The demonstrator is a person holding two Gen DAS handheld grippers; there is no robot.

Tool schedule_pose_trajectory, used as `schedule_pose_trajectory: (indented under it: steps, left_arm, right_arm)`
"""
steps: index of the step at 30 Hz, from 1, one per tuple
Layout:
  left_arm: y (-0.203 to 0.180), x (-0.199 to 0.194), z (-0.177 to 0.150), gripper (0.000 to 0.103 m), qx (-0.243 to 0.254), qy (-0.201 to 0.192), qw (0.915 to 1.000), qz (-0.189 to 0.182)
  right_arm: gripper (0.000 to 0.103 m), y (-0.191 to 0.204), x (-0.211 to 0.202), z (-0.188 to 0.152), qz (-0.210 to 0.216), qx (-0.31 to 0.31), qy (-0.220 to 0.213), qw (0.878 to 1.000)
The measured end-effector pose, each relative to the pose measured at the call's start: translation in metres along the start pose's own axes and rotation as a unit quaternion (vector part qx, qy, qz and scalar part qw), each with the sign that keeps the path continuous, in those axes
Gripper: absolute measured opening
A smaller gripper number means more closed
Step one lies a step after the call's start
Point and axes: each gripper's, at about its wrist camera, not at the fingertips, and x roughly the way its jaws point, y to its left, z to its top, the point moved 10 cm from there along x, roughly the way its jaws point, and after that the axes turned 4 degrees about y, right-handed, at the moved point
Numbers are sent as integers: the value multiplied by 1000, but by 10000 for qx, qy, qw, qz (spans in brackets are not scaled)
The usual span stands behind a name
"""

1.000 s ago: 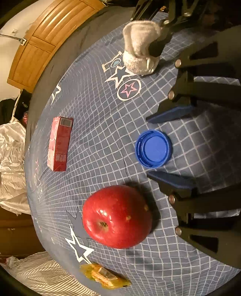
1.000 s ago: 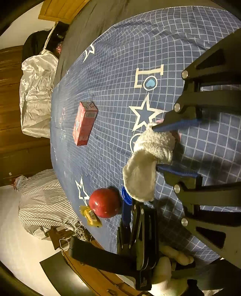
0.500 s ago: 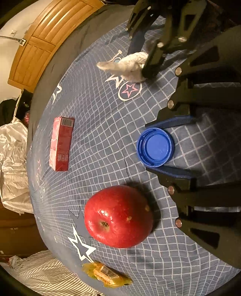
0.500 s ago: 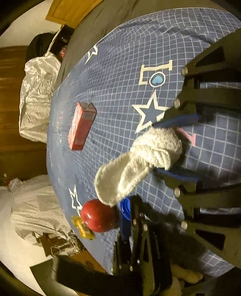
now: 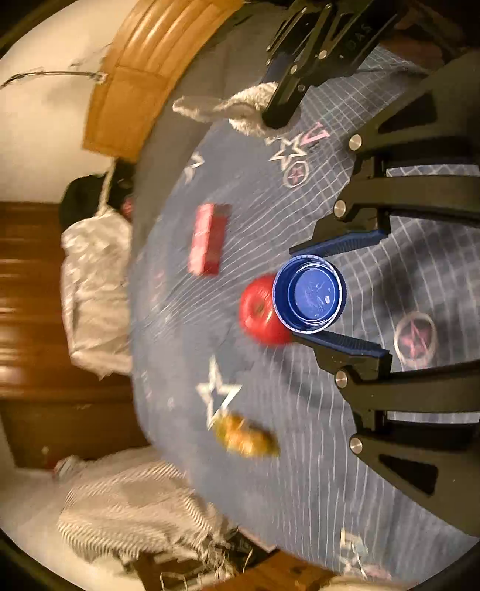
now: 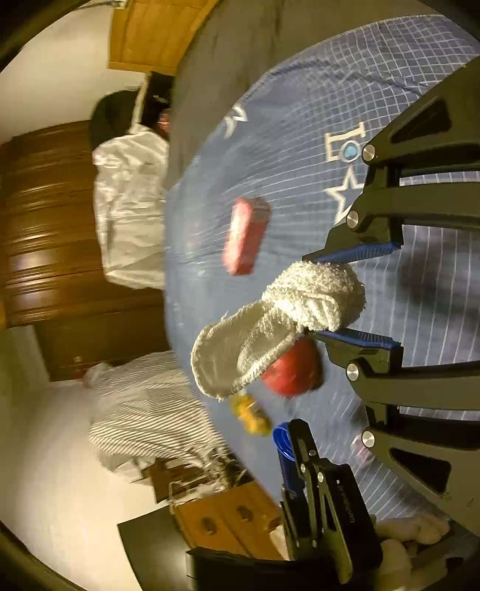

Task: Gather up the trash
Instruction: 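Carry the blue cap and white cloth in both tools over the white bucket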

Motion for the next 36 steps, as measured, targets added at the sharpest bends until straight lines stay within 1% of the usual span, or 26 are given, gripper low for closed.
schedule_pose_trajectory:
  steps: [3,5,8,11,17,24,28,30,34,36]
  left_arm:
    - [12,-38,7,37,-108,-396,9991,125]
    - [14,-55,10,38,-162,-594,9980,159]
    - [12,-74,12,38,-228,-815,9963,166]
    - [10,-84,11,38,-278,-919,9953,156]
    - [5,-88,11,38,-295,-945,9950,112]
    - [8,-90,10,38,-318,-932,9951,120]
    - [21,-93,13,38,-371,-953,9946,196]
    - [31,-96,14,38,-411,-965,9942,256]
    - [58,-104,15,38,-525,-988,9929,416]
    - [78,-110,14,38,-599,-997,9918,529]
  right_arm:
    - [34,18,-26,11,-122,-47,-291,9995]
    - [34,26,-41,16,-204,-26,-425,9989]
    - [34,37,-58,18,-309,-51,-539,9981]
    - [34,47,-71,16,-355,-47,-563,9978]
    - [34,54,-83,13,-383,-50,-590,9975]
    - [34,67,-84,18,-323,-160,-567,9977]
    - [34,75,-79,25,-224,-266,-532,9980]
    - [34,86,-76,31,-144,-337,-517,9980]
    - [34,111,-70,42,82,-459,-490,9977]
    - [34,126,-65,48,220,-497,-461,9975]
